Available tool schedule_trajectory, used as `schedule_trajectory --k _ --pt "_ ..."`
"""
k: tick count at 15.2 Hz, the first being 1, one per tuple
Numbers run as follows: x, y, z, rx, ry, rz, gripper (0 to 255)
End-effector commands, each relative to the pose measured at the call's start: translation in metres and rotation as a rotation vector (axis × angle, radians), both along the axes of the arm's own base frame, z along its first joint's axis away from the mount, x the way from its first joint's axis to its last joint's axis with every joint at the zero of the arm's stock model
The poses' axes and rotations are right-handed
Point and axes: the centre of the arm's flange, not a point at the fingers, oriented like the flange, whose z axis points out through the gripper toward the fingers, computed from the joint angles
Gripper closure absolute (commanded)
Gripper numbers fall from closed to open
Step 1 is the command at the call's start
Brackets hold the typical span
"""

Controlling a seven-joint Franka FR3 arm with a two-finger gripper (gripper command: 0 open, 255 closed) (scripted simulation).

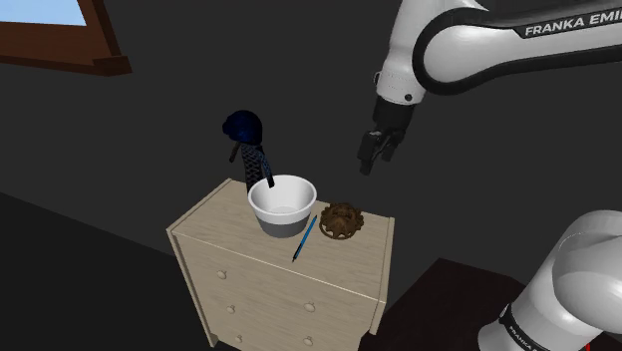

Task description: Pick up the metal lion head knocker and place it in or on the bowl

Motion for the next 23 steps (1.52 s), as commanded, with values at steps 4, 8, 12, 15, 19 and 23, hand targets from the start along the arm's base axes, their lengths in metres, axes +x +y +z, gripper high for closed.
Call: schedule_trajectory --k 4,8,12,15,19,23 --pt "0.023 0.037 -0.05 -0.017 0.039 -0.012 0" --pt "0.042 0.068 -0.092 -0.031 0.07 -0.021 0" --pt "0.06 0.097 -0.136 -0.044 0.102 -0.029 0" --pt "0.066 0.108 -0.158 -0.05 0.114 -0.033 0" --pt "0.066 0.107 -0.179 -0.05 0.114 -0.033 0" --pt "0.066 0.107 -0.193 -0.05 0.114 -0.033 0"
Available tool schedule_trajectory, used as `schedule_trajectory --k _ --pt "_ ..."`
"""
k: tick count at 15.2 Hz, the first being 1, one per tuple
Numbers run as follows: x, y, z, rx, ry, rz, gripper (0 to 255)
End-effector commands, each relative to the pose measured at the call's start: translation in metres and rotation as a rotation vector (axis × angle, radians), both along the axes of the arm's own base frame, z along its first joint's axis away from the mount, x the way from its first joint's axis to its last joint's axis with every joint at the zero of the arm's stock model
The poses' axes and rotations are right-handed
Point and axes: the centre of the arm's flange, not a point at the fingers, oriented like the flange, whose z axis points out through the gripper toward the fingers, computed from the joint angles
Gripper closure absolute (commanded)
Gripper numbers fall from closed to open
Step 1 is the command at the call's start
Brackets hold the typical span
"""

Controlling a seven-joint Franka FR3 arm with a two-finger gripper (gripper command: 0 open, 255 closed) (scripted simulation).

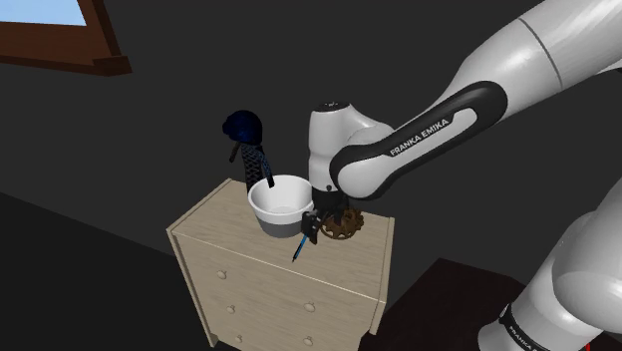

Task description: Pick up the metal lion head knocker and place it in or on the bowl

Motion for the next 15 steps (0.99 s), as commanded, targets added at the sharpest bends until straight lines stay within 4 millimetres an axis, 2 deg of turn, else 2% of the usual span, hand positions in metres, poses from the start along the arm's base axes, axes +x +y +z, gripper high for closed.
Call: schedule_trajectory --k 1,6,7,15 --pt "-0.0002 -0.0001 -0.0024 0.0 0.0 0.0 0" --pt "-0.0003 -0.0002 -0.0024 0.0 0.0 0.0 0" --pt "-0.0003 -0.0002 -0.0024 0.0 0.0 0.0 255" --pt "-0.0003 -0.0001 -0.0024 0.0 0.0 0.0 255"
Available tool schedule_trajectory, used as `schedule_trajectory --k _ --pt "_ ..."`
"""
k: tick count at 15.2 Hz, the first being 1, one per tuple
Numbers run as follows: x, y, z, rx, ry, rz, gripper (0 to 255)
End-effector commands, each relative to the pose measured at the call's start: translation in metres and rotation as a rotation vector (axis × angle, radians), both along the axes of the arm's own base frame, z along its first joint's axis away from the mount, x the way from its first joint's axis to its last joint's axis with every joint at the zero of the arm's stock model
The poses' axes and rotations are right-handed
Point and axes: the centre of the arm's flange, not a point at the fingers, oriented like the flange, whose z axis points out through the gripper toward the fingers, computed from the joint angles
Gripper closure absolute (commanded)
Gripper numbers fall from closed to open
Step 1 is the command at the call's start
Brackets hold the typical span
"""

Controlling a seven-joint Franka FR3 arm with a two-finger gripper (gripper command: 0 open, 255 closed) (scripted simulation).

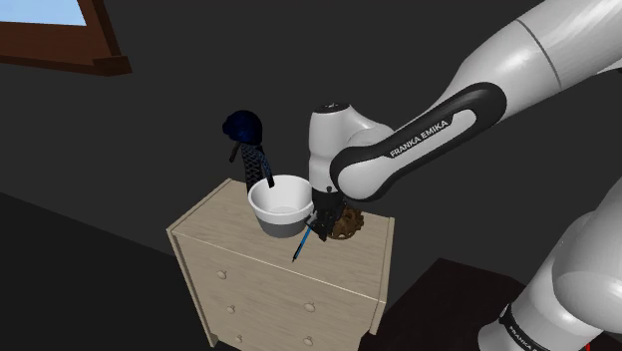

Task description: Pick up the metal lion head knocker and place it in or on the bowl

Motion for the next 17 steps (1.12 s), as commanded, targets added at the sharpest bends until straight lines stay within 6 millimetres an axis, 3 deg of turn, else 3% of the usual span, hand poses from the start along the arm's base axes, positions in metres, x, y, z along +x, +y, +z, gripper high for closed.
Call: schedule_trajectory --k 1,17 --pt "0.0 0.0 0.0 0.0 0.0 0.0 255" --pt "0.0 0.0 0.084 0.0 0.0 0.0 255"
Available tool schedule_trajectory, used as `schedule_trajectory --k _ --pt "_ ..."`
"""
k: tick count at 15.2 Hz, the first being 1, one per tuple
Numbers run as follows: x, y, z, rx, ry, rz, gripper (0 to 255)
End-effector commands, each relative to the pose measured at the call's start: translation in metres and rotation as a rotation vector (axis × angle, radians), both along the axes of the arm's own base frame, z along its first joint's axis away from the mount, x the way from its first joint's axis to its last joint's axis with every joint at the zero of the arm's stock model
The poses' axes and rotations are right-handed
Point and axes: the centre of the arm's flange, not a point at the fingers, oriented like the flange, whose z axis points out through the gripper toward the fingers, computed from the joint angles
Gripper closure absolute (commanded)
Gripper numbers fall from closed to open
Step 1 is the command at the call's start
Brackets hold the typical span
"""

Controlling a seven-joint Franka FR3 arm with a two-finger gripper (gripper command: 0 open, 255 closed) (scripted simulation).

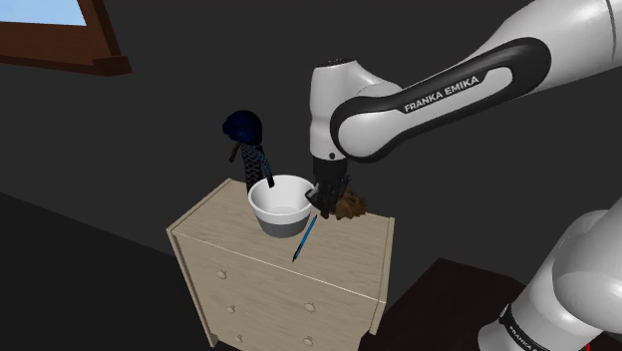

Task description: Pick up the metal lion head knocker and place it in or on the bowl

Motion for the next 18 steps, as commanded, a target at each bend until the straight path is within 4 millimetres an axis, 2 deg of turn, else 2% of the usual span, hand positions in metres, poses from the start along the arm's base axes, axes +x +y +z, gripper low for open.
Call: schedule_trajectory --k 1,18 --pt "0.0 0.001 0.011 0.0 0.0 0.0 255" --pt "0.0 0.001 0.101 0.0 0.0 0.0 255"
